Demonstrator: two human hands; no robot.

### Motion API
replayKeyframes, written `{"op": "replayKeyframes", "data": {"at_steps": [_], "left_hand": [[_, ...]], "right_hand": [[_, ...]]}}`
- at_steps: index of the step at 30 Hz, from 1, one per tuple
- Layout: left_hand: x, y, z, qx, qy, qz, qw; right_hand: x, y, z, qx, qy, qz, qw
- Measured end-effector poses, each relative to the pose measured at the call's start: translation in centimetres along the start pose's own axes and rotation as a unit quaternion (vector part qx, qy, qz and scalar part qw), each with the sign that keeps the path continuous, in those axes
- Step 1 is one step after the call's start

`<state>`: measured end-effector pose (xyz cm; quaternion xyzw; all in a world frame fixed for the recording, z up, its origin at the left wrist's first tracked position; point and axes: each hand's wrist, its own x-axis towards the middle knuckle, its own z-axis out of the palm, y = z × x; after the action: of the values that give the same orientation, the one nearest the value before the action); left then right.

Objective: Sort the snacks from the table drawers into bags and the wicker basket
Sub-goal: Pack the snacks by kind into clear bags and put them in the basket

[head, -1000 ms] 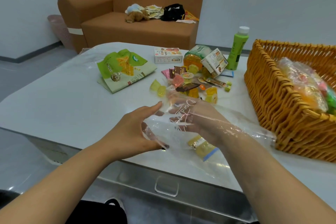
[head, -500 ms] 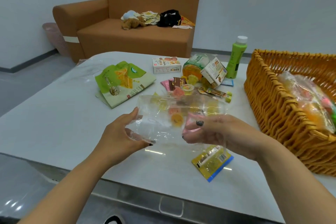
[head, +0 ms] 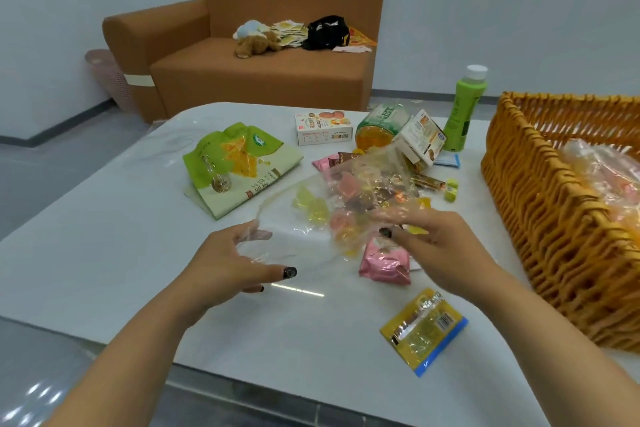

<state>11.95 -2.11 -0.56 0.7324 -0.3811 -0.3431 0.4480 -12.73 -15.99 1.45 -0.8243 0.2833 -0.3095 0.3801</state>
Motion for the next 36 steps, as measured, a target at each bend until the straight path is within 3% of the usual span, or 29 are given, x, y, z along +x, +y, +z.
{"op": "replayKeyframes", "data": {"at_steps": [3,7,13,17,23,27,32,34,36], "left_hand": [[-0.2,-0.1,0.2,0.010,-0.012,-0.005,1.000],[-0.4,-0.1,0.3,-0.008,-0.031,-0.008,0.999],[-1.7,-0.3,0.6,-0.019,-0.048,-0.022,0.998],[-2.8,-0.1,0.3,-0.025,-0.066,-0.024,0.997],[-4.2,0.5,0.5,0.010,-0.098,-0.010,0.995],[-3.6,0.6,0.0,0.024,-0.088,-0.003,0.996],[-3.2,0.8,-0.7,0.043,-0.100,0.011,0.994],[-3.1,0.7,-1.0,0.046,-0.097,0.013,0.994],[-3.0,0.5,-1.4,0.045,-0.093,0.009,0.995]], "right_hand": [[0.1,-0.2,-0.8,0.047,0.048,0.014,0.998],[-0.2,-0.4,-0.2,0.107,-0.025,0.010,0.994],[-0.6,0.0,0.3,-0.036,0.156,-0.081,0.984],[-1.7,-0.3,0.4,-0.080,0.149,-0.149,0.974],[-2.9,-0.2,1.8,-0.107,0.206,-0.143,0.962],[-3.2,-1.6,0.2,0.046,0.110,-0.028,0.992],[-3.4,-2.8,-1.0,0.262,-0.017,0.084,0.961],[-3.5,-2.3,-1.3,0.244,-0.057,0.083,0.964],[-3.6,-1.3,-1.6,0.031,-0.057,-0.019,0.998]]}}
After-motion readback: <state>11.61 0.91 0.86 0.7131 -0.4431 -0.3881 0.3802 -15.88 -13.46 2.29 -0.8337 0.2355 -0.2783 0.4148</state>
